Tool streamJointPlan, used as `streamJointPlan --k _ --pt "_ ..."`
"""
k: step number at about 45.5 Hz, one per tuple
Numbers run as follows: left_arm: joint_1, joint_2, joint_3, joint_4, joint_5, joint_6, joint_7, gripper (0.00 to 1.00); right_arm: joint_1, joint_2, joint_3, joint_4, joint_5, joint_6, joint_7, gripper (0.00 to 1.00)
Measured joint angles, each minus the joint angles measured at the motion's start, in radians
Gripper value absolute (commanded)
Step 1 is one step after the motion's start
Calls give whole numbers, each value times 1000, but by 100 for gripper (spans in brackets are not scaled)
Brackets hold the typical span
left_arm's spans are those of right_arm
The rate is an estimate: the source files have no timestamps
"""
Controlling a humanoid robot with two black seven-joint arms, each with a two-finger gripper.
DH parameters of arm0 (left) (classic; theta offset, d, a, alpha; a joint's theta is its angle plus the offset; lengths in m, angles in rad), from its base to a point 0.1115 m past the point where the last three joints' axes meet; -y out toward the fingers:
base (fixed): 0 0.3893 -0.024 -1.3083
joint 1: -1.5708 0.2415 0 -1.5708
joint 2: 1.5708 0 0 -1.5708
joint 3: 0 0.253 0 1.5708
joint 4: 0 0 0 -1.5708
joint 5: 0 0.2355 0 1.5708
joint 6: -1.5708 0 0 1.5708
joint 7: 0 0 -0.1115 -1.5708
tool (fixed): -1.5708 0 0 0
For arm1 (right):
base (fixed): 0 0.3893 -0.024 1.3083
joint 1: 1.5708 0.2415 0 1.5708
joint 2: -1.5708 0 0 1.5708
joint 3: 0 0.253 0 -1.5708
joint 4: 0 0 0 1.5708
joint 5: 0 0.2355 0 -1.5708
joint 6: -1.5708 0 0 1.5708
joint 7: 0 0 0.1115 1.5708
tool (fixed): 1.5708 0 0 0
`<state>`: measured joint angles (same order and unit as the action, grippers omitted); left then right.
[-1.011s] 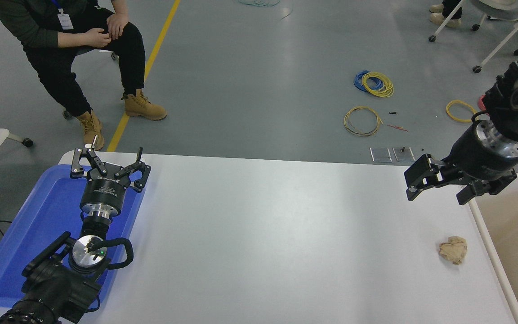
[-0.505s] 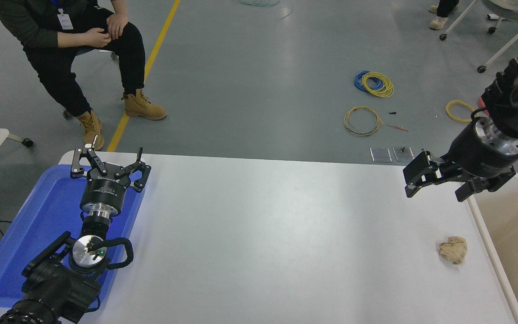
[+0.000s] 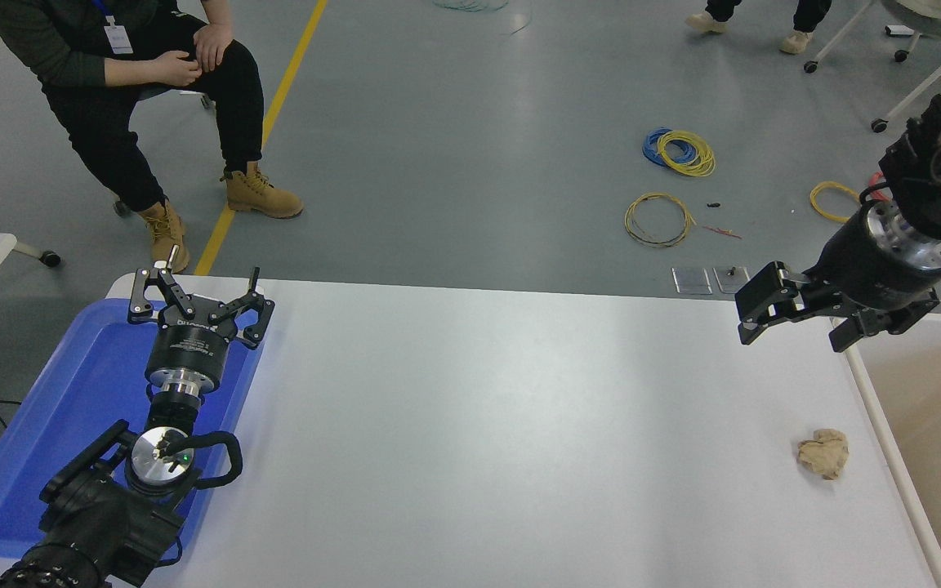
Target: Pick up paper ball place in dustbin
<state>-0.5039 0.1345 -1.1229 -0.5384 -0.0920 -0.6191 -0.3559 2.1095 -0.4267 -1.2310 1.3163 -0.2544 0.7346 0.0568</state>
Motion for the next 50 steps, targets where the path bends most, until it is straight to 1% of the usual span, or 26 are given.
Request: streamJointPlan --k 15,33,50 --pt "0 0 0 0 0 0 0 100 -31 4 22 -58 0 0 0 100" --pt "1 0 0 0 0 0 0 100 -144 11 47 -246 -2 0 0 100" --pt "1 0 0 0 0 -1 0 100 -204 -19 38 -341 1 0 0 100"
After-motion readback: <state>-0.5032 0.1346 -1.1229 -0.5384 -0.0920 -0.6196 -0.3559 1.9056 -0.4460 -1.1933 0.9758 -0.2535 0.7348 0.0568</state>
